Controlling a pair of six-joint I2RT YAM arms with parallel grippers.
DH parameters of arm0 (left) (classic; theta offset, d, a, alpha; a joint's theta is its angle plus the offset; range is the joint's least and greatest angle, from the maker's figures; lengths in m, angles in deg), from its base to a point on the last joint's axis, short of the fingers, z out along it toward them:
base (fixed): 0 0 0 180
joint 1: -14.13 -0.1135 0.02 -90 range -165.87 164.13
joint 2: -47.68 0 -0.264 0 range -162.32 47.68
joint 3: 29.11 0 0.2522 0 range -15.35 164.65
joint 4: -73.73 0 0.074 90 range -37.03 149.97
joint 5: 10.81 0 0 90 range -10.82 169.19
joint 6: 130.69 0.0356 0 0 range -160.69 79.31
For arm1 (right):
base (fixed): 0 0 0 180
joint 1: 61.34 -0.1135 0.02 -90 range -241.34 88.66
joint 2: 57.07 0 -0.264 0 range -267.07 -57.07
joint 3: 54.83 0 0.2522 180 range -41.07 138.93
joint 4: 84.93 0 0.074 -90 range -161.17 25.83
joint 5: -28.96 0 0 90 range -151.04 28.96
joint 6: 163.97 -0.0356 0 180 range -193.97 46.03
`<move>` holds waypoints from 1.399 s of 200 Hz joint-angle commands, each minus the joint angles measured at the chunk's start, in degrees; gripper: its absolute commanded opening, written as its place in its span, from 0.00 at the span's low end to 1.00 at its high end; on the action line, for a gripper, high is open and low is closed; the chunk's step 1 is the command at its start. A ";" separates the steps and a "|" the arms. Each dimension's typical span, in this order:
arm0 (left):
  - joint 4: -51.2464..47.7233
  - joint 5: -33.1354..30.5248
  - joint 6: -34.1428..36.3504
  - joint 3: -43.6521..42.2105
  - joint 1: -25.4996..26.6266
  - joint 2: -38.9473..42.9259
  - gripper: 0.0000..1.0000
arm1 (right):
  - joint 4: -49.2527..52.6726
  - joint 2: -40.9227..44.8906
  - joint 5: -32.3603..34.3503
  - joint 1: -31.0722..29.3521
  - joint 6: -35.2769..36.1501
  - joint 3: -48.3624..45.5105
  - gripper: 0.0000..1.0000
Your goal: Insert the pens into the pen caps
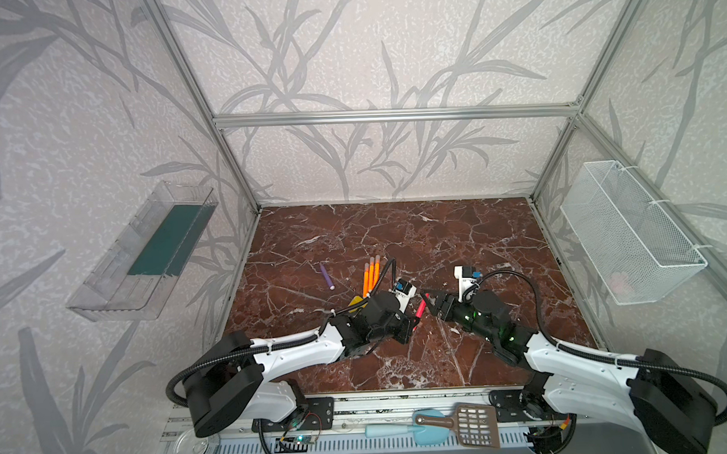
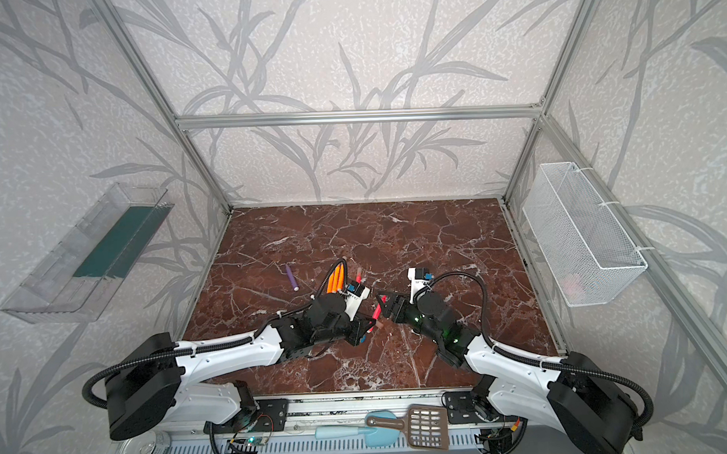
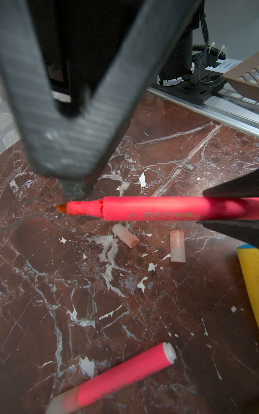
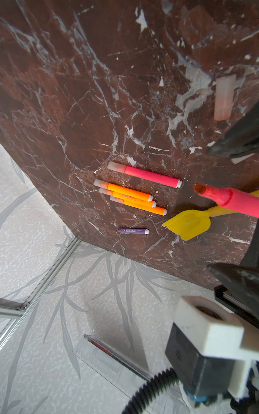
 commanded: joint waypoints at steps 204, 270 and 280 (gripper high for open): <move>7.03 -4.85 1.47 0.26 1.01 -0.70 0.27 | -9.23 -5.90 3.79 -8.49 -3.52 1.40 0.00; 4.59 -8.54 0.35 -0.43 0.82 0.02 0.00 | -6.59 -4.67 5.77 -8.68 -3.02 1.38 0.26; 3.78 -9.71 -0.21 -0.65 0.57 0.32 0.00 | -4.93 -3.64 6.05 -8.68 -2.37 1.55 0.35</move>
